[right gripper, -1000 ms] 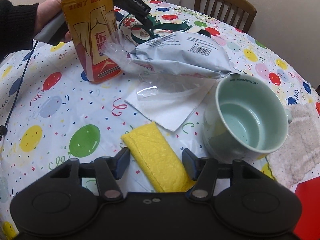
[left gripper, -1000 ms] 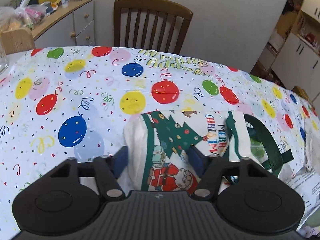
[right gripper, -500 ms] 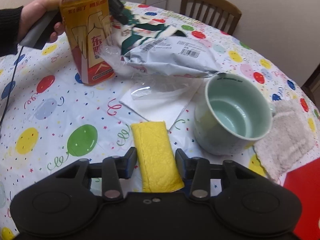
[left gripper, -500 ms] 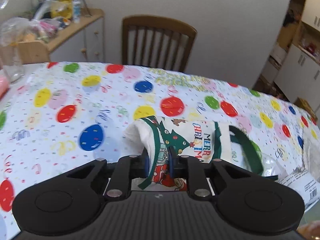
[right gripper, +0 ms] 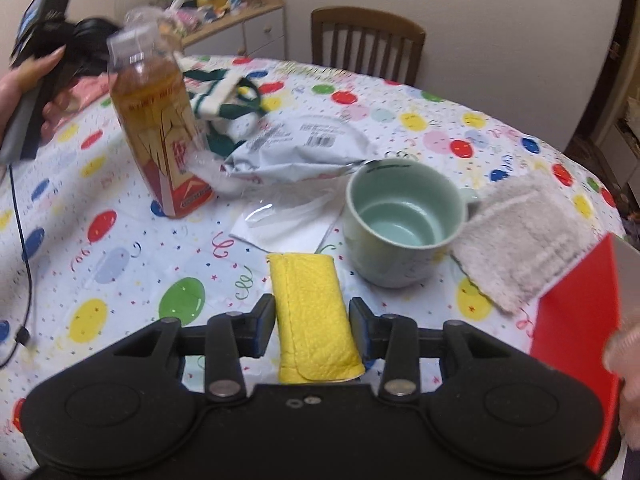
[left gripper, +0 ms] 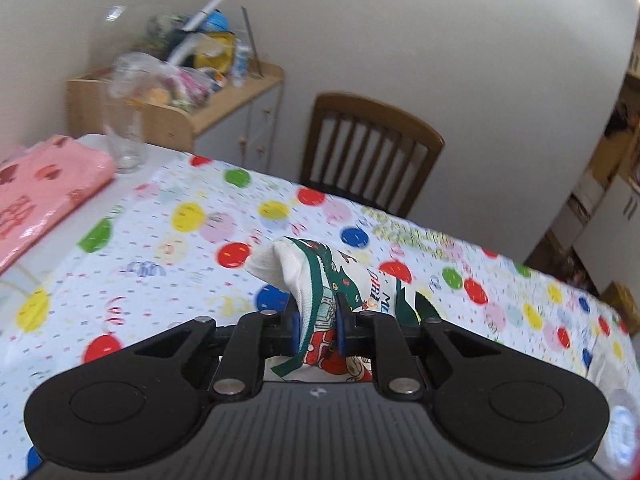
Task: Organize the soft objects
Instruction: 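Carry the yellow sponge and Christmas bag over the red box and lower them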
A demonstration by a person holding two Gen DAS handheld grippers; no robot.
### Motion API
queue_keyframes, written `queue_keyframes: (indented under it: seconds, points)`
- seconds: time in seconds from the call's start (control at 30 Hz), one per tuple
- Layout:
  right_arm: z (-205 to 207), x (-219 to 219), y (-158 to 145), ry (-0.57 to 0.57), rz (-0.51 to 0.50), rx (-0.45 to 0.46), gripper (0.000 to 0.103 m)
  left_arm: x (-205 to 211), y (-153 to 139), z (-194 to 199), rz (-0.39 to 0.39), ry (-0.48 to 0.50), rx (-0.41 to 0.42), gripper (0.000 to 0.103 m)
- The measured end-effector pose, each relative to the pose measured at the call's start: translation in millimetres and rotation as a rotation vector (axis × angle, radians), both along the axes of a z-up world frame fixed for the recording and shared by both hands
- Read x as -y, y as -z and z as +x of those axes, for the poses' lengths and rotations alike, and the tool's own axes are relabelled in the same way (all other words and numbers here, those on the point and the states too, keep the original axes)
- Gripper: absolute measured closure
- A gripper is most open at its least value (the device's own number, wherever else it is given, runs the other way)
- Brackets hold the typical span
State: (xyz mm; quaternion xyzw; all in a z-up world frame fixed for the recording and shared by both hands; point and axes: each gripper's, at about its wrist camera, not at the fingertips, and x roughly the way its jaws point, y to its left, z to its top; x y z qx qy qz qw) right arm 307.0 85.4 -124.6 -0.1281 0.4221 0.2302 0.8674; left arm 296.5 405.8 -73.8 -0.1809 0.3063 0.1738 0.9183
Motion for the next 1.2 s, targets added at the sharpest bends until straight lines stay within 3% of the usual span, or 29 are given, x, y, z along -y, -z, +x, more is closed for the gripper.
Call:
queue_keyframes:
  seconds: [0.27,0.6,0.87,1.2]
  points:
    - [-24,31,-36,0.073,0.084,0.033,0.063,-3,-46,-60,-0.005,-0.090,0.114,0.087]
    - [-57,75,-81,0.111,0.171,0.089,0.063,22,-112,-129,-0.027,-0.118,0.267,0.088]
    - [-79,122,-111,0.154,0.219,0.156,0.063,71,-151,-166,-0.037,-0.067,0.349,0.089]
    - [-95,184,-122,0.200,0.225,0.185,0.063,146,-166,-181,-0.110,0.064,0.377,0.090]
